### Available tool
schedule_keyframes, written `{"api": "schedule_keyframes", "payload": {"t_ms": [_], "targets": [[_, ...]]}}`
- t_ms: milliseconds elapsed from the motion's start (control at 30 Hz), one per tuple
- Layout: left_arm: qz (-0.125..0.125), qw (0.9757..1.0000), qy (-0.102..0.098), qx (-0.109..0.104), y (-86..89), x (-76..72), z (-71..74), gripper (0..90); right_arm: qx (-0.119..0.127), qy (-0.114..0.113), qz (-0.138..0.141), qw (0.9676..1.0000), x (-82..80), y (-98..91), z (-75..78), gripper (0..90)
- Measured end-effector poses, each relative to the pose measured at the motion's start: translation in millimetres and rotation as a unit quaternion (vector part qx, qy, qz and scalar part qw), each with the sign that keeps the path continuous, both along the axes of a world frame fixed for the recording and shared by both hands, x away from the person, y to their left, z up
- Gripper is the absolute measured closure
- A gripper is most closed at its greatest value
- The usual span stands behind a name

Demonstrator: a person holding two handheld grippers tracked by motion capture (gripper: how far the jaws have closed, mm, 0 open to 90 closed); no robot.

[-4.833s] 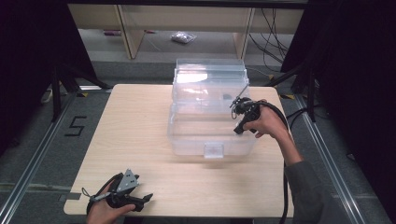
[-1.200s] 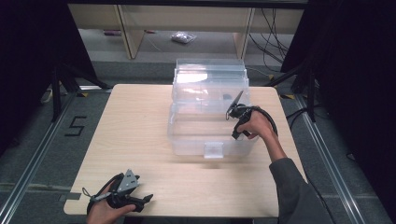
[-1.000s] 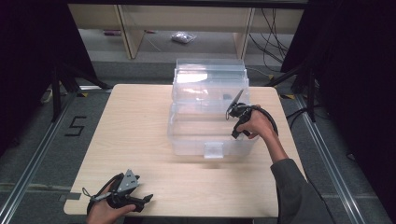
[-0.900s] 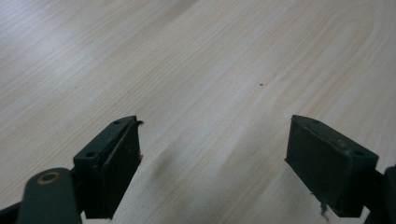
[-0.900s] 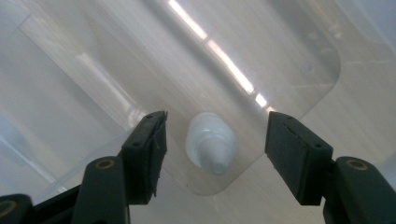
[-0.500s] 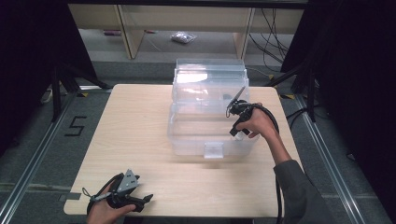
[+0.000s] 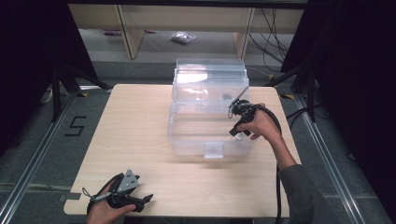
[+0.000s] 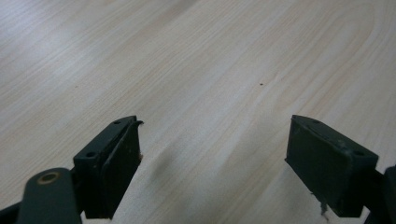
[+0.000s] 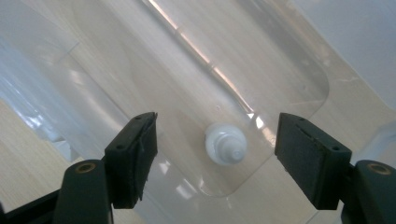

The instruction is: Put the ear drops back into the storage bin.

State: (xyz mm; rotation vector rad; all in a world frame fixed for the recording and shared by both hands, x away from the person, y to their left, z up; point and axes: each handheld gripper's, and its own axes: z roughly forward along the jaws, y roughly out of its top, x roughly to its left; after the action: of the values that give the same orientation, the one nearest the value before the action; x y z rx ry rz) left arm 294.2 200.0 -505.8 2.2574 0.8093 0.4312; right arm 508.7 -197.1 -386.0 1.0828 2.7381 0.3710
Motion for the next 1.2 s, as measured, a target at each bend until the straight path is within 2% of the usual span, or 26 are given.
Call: {"api": "schedule_keyframes", "payload": {"t_ms": [267, 300, 400, 500, 600, 867, 900, 1033, 1200], "targets": [[0.005, 1.0000, 0.002, -0.002, -0.3, -0.4, -0.4, 17.3, 0.012, -0.012, 0.008, 0.9998, -9.3, 2.1, 7.5, 28.7], [0.005, 1.0000, 0.003, -0.003, -0.1, -0.6, -0.4, 17.3, 0.028, -0.014, 0.007, 0.9995, -13.1, 3.8, 10.5, 28.6], [0.004, 1.0000, 0.002, -0.001, 0.0, -0.4, -0.2, 17.3, 0.037, -0.016, 0.005, 0.9992, -16.7, 4.4, 13.0, 28.3], [0.005, 1.0000, 0.002, 0.000, -0.1, -0.4, -0.3, 17.3, 0.043, -0.030, 0.013, 0.9985, -22.6, 4.3, 15.7, 27.6], [0.006, 1.0000, 0.001, -0.002, 0.0, -0.3, 0.1, 17.3, 0.060, -0.036, 0.021, 0.9973, -32.7, 4.5, 18.6, 26.7], [0.006, 1.0000, 0.001, -0.001, -0.2, -0.4, -0.4, 17.3, 0.075, -0.046, 0.027, 0.9958, -46.2, 5.3, 24.4, 24.8], [0.006, 1.0000, 0.001, -0.002, -0.1, -0.4, -0.3, 17.3, 0.075, -0.057, 0.036, 0.9949, -49.2, 4.2, 26.3, 24.6], [0.006, 1.0000, 0.002, -0.004, -0.4, -0.6, -0.4, 17.3, 0.082, -0.060, 0.030, 0.9944, -55.8, 4.3, 28.2, 24.3], [0.006, 1.0000, 0.001, -0.001, -0.3, -0.4, -0.3, 17.3, 0.092, -0.068, 0.044, 0.9925, -65.4, 4.8, 29.5, 23.2]]}}
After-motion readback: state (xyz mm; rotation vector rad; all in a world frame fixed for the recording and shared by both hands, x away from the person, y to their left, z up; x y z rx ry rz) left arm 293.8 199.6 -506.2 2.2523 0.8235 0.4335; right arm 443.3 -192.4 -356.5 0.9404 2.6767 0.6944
